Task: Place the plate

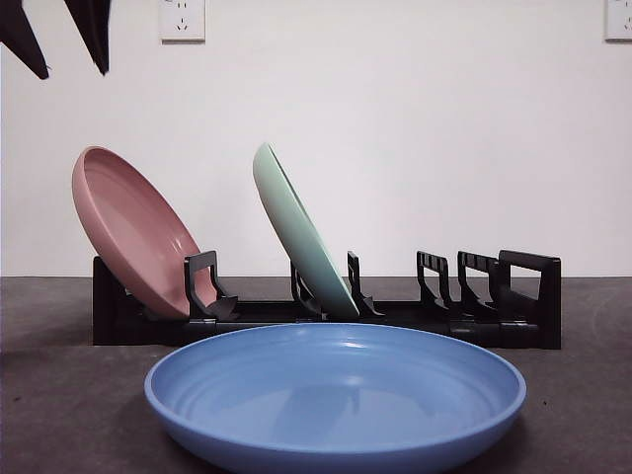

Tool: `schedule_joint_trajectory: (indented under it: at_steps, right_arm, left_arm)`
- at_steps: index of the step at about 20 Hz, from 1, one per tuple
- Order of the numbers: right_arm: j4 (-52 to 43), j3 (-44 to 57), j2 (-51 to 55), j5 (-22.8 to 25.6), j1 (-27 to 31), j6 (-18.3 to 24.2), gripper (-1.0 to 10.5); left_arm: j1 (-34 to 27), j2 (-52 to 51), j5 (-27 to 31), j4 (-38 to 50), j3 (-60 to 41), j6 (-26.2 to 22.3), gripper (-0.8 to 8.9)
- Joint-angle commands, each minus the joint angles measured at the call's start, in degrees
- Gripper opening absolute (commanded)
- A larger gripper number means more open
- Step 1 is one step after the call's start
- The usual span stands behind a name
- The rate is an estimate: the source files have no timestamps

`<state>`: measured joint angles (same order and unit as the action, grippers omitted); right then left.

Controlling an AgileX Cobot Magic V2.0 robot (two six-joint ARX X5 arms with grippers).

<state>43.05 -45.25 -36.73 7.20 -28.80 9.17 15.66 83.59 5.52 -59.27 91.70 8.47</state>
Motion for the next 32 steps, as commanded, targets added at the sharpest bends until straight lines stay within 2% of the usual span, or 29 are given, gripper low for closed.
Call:
schedule_joint_trajectory:
  at_steps: [1, 13, 17, 20, 23, 25, 30, 32]
  right_arm:
    - [-0.37, 0.02, -0.24, -0.13, -0.20, 0.31, 2.1]
    - [-0.39, 0.02, -0.24, -0.07, -0.22, 0.22, 2.1]
    - [-0.37, 0.02, -0.24, -0.07, -0.20, -0.22, 2.1]
    - [-0.37, 0.02, -0.24, -0.09, -0.20, -0.94, 2.1]
    - [-0.37, 0.02, -0.24, -0.09, -0.20, -1.03, 2.1]
    - [-0.37, 0.02, -0.24, -0.07, -0.20, -1.03, 2.1]
    - [-0.39, 0.02, -0.22, -0.09, -0.22, -1.07, 2.1]
    - [-0.37, 0.02, -0.22, -0.09, -0.20, -1.25, 2.1]
  left_arm:
    - [1.14, 4.24, 3.69, -1.05, 3.02, 0.46, 3.17]
    - [1.99, 14.51, 6.75, 0.57, 3.54, 1.42, 2.93]
    - [1.99, 14.86, 6.75, 0.13, 3.56, 1.22, 0.21]
    - [1.99, 14.84, 6.78, -0.72, 4.33, 1.27, 0.10]
    - [2.01, 14.80, 7.56, -3.87, 8.15, 1.27, 0.10]
    - [2.01, 14.80, 10.56, -7.91, 12.11, 1.16, 0.10]
    - [1.97, 14.49, 13.99, -21.73, 23.32, -2.23, 0.10]
    - [1.99, 12.81, 13.94, -23.58, 23.69, -3.32, 0.10]
